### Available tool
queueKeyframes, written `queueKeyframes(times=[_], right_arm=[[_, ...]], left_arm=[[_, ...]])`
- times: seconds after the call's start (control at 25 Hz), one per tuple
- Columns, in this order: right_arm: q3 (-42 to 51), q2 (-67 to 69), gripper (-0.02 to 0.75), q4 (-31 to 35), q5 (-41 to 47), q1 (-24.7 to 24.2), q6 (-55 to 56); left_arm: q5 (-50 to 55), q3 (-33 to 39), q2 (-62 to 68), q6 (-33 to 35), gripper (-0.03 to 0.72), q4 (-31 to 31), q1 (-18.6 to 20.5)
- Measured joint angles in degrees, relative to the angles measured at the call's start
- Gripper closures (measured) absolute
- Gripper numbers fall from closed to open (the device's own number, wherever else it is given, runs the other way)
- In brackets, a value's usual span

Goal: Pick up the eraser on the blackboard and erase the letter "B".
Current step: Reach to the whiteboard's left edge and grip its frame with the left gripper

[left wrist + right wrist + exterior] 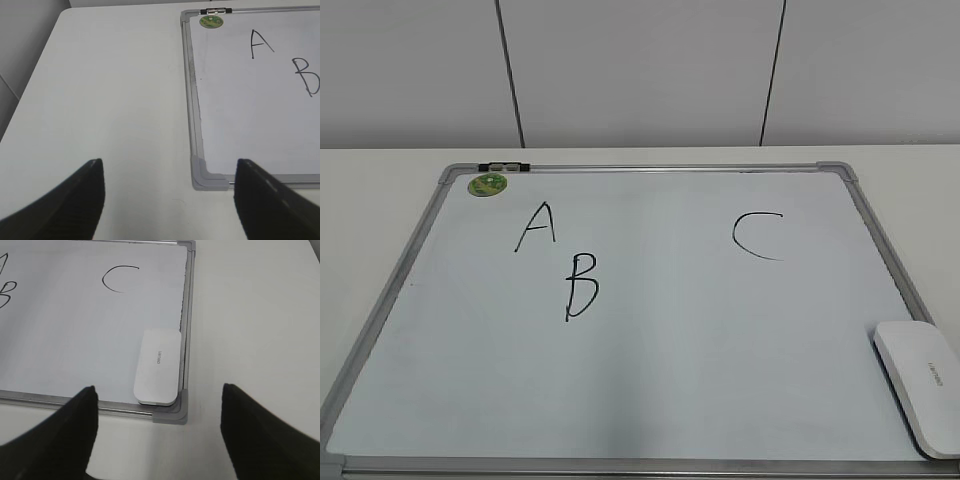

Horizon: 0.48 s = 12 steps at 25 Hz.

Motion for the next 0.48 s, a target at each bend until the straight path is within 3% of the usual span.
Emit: queueKeyframes(times=[0.48], right_arm=[[0.00,0.00,0.152,0.00,0.00,0.00,0.00]], left_arm=[[0.00,0.00,0.00,0.00,0.098,0.04,0.00]])
